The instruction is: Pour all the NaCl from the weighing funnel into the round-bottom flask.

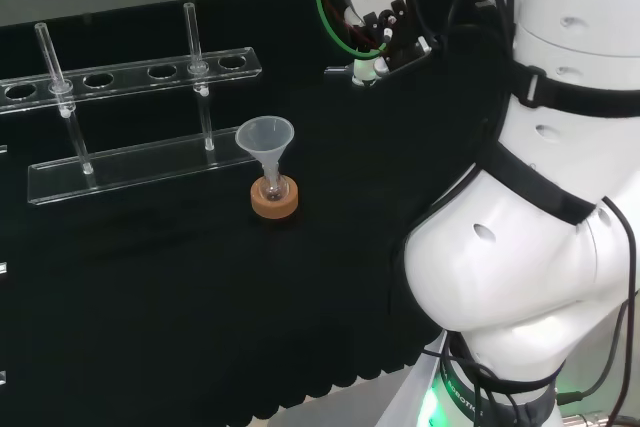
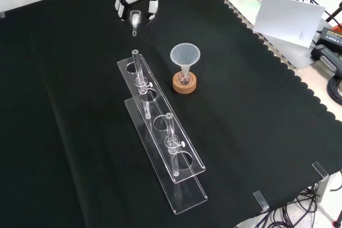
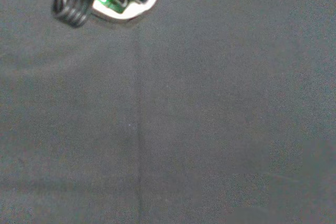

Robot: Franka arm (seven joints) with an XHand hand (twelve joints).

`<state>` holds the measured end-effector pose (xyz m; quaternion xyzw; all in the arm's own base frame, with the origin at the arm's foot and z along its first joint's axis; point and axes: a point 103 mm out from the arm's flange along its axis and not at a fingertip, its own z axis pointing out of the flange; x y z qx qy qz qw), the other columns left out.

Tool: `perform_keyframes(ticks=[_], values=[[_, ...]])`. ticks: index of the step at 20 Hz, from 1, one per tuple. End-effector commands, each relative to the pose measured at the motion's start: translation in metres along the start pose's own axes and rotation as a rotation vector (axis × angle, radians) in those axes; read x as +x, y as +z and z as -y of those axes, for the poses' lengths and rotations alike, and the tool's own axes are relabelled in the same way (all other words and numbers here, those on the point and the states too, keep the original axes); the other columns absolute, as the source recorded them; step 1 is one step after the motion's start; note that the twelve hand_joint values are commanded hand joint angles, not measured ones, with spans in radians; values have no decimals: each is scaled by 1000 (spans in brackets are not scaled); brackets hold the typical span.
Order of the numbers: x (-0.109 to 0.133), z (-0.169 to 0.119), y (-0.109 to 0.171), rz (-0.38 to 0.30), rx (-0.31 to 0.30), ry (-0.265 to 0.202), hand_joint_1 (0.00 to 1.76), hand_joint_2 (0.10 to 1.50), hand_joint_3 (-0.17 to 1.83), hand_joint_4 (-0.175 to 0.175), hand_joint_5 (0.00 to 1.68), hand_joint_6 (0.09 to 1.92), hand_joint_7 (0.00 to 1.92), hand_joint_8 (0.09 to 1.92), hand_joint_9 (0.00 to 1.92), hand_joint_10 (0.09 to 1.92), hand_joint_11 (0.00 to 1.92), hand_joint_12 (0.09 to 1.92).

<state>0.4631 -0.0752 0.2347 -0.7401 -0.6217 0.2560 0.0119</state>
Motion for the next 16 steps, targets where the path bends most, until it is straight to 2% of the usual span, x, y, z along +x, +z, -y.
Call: perform_keyframes(ticks=[1,6,16], values=[[9,38,-14,33,-8,6,1121,662,616,175,1314,583,912,671,1287,193,1092,864],[20,60,-24,46,-18,3,1121,662,616,175,1315,581,912,670,1288,190,1093,862],[54,108,-36,123,-28,-20,1121,662,615,175,1317,576,910,670,1291,183,1089,858]])
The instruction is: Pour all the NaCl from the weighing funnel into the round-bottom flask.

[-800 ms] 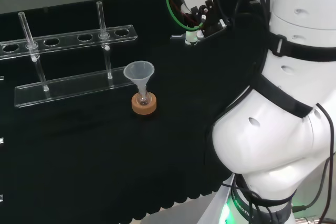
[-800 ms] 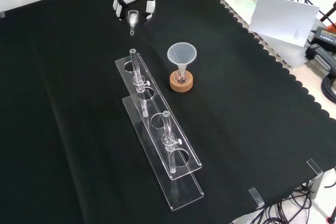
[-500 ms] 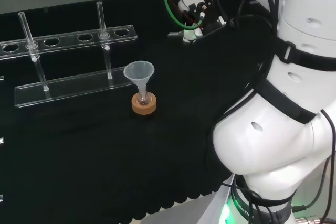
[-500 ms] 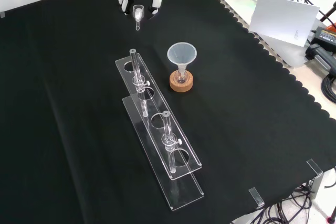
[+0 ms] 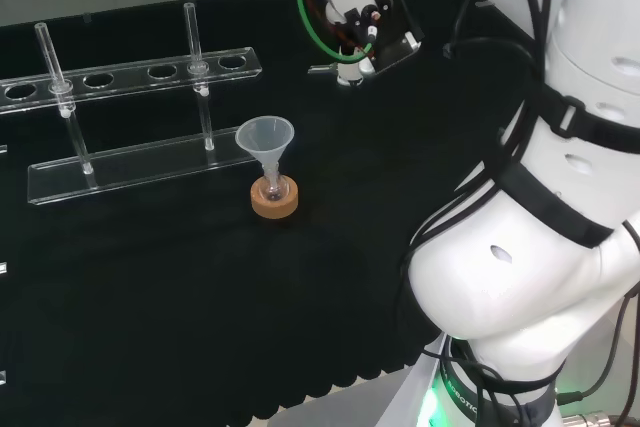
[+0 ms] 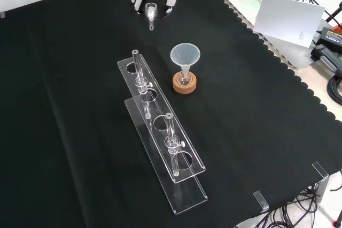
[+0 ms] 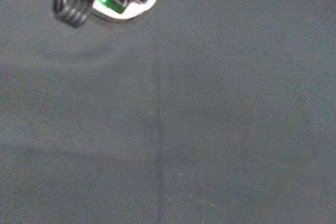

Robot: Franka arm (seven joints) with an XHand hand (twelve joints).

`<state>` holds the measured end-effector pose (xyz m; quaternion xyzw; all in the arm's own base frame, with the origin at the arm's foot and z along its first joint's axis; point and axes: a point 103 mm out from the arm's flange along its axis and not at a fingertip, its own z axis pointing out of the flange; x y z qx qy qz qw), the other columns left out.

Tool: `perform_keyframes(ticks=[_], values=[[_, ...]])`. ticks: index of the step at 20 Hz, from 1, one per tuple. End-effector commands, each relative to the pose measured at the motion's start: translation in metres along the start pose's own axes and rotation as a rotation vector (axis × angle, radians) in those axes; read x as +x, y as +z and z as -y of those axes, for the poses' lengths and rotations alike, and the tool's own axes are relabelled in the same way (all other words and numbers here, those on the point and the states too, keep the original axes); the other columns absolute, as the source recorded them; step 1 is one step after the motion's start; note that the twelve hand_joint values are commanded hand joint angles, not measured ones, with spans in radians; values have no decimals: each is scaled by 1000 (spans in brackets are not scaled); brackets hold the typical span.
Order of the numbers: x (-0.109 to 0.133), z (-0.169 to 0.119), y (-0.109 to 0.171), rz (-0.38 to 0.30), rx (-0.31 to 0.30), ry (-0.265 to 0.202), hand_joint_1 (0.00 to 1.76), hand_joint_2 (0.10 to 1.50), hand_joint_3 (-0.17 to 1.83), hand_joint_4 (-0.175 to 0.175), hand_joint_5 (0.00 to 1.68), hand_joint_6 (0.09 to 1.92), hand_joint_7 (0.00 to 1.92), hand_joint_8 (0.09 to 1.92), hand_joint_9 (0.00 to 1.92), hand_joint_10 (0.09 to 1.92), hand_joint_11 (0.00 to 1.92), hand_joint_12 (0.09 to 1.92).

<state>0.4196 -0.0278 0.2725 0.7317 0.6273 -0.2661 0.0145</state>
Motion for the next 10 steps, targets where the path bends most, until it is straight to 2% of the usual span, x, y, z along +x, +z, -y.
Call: perform_keyframes(ticks=[1,10], values=[[31,49,-9,78,3,-17,1121,662,615,175,1317,576,910,670,1292,182,1088,858],[43,59,-10,114,18,-38,1121,663,613,175,1319,572,909,669,1293,176,1086,857]])
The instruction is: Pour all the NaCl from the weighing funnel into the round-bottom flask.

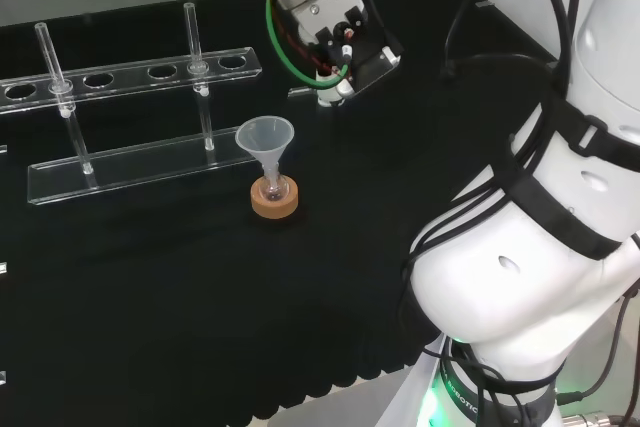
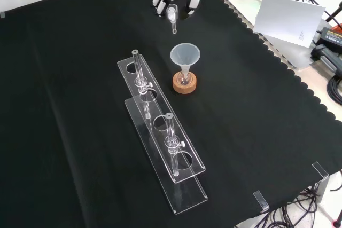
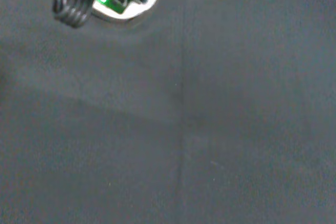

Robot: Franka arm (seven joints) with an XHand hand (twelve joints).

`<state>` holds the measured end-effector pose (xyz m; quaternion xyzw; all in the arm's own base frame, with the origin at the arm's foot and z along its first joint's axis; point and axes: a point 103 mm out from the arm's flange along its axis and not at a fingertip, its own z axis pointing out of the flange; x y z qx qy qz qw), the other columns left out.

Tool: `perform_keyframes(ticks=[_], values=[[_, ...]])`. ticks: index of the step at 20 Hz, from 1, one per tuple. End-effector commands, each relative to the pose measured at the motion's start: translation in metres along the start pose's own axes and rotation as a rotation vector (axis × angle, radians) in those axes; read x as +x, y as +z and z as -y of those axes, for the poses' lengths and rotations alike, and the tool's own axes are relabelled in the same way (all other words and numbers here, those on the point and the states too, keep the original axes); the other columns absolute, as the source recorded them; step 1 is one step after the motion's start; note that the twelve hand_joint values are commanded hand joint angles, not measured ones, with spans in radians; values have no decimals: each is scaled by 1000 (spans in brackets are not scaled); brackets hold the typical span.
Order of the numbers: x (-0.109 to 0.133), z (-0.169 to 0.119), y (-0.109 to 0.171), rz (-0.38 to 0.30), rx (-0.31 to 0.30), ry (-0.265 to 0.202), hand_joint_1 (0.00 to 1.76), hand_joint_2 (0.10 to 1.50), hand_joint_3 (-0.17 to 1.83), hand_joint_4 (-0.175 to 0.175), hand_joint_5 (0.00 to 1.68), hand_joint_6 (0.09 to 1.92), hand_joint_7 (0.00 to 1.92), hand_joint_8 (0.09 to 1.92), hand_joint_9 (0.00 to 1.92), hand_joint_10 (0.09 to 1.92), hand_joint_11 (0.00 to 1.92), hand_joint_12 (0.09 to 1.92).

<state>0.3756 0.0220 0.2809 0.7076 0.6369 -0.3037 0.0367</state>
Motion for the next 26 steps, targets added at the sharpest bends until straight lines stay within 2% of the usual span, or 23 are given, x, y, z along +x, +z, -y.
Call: perform_keyframes(ticks=[1,6,26], values=[[4,5,-2,22,7,-5,1121,663,613,175,1319,572,909,669,1293,176,1085,857],[8,7,1,40,11,-15,1121,663,612,175,1320,570,906,668,1292,172,1085,857],[28,-5,-1,190,35,-43,1122,664,608,175,1322,564,887,667,1283,156,1080,855]])
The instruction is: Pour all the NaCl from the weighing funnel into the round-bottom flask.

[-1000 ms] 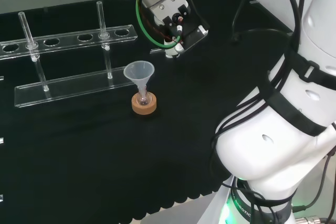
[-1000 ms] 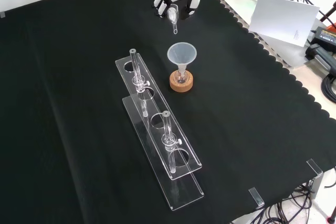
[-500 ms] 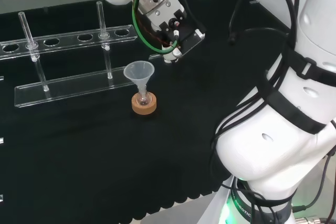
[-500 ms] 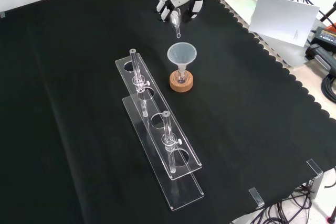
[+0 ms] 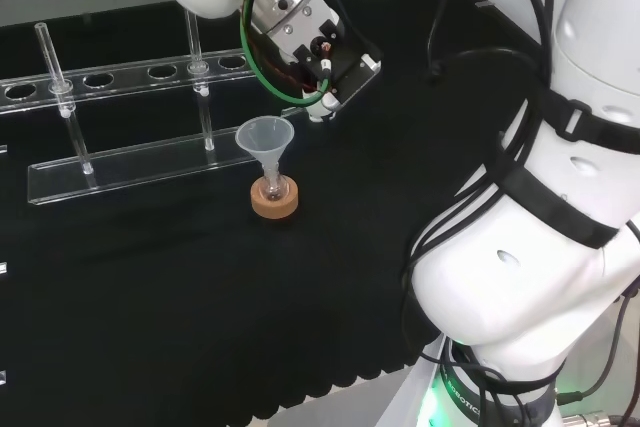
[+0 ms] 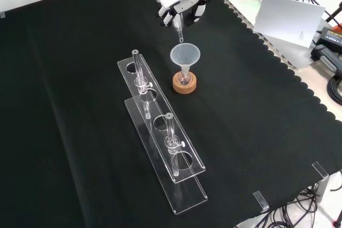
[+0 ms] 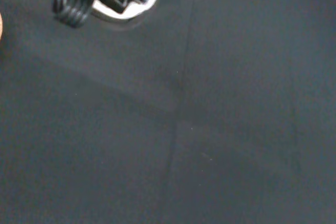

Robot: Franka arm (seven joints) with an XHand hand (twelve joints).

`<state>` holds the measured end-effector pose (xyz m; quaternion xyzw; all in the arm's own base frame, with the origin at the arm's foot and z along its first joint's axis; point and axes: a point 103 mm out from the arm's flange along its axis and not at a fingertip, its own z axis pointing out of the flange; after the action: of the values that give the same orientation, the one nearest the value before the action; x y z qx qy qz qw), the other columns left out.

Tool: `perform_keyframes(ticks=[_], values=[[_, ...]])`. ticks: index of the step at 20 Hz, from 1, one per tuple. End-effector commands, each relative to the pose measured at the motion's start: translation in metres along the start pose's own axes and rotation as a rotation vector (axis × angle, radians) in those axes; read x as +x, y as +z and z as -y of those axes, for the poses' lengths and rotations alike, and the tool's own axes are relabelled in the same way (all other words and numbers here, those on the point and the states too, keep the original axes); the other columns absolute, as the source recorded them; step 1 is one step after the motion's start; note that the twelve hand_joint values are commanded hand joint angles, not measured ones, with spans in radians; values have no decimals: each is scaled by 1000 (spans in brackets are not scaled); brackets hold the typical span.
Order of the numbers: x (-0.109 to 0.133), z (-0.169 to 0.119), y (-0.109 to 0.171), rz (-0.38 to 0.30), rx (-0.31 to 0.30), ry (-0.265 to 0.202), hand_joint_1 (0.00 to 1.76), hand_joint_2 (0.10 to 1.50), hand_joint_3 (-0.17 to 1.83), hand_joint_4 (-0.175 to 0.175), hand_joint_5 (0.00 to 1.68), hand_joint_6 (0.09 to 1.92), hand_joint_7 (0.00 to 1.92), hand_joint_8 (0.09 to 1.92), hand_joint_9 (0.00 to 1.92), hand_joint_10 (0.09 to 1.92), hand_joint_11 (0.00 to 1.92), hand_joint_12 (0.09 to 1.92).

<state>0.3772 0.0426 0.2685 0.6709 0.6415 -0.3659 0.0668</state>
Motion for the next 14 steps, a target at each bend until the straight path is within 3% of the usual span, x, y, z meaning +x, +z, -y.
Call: perform_keyframes(ticks=[1,14], values=[[4,-4,-2,49,5,-5,1122,664,608,175,1322,564,887,667,1283,155,1080,855],[7,-8,-5,110,10,-14,1122,665,606,175,1323,562,882,669,1284,149,1077,855]])
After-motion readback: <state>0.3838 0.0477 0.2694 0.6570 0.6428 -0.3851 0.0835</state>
